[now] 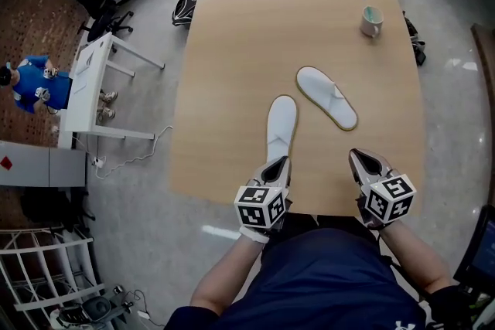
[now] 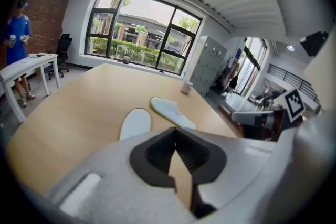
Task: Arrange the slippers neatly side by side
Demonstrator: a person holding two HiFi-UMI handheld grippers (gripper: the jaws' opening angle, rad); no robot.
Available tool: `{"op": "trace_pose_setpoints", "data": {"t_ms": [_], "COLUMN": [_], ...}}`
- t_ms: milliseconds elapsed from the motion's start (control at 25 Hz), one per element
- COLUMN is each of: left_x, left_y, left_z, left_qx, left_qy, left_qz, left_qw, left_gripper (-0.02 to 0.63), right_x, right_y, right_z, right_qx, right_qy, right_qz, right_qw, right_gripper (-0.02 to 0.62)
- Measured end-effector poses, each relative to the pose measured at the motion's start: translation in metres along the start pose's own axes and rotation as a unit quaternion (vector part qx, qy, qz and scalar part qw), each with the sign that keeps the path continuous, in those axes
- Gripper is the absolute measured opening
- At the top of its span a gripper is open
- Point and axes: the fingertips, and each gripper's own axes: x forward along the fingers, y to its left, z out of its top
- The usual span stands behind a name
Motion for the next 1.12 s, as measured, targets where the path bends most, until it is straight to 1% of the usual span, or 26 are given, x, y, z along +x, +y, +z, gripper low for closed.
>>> {"op": "trace_pose_setpoints", "data": {"t_ms": [120,200,320,520,680,800,960,1120], "left_x": [0.018,0.029,0.042,0.068,0.086,0.095,0.107,0.122], "left_y": [0.007,0.017,0.029,0.037,0.054,0.069,0.071,0.071], "left_z": [-0.001,-0.003,-0.009,-0.009,-0.021,-0.029,-0.04,-0.055], "left_qx": [0.027,0.047,0.071,0.112,0.126,0.145,0.184,0.222], "left_qy": [0.009,0.02,0.035,0.035,0.063,0.079,0.1,0.12], "left_qz": [-0.005,-0.006,-0.01,-0.039,-0.032,-0.024,-0.032,-0.041], "left_qw": [0.9996,0.9987,0.9968,0.9923,0.9896,0.986,0.9774,0.9668], "left_gripper": [0.005,0.005,0.005,0.005,0.005,0.005,0.005,0.005], "right_x": [0.012,0.025,0.053,0.102,0.131,0.155,0.178,0.193], "right_y": [-0.021,-0.033,-0.045,-0.063,-0.074,-0.081,-0.09,-0.095], "right_z": [0.006,0.012,0.01,0.007,0.012,0.004,-0.006,-0.018], "right_qx": [-0.017,-0.039,-0.094,-0.184,-0.261,-0.308,-0.36,-0.393], "right_qy": [-0.001,0.003,0.026,0.067,0.079,0.109,0.151,0.177], "right_qz": [-0.024,-0.036,-0.04,-0.039,-0.035,-0.027,-0.031,-0.024], "right_qw": [1.0,0.999,0.994,0.98,0.961,0.945,0.92,0.902], "right_gripper": [0.011,0.011,0.011,0.011,0.011,0.011,0.011,0.011]}}
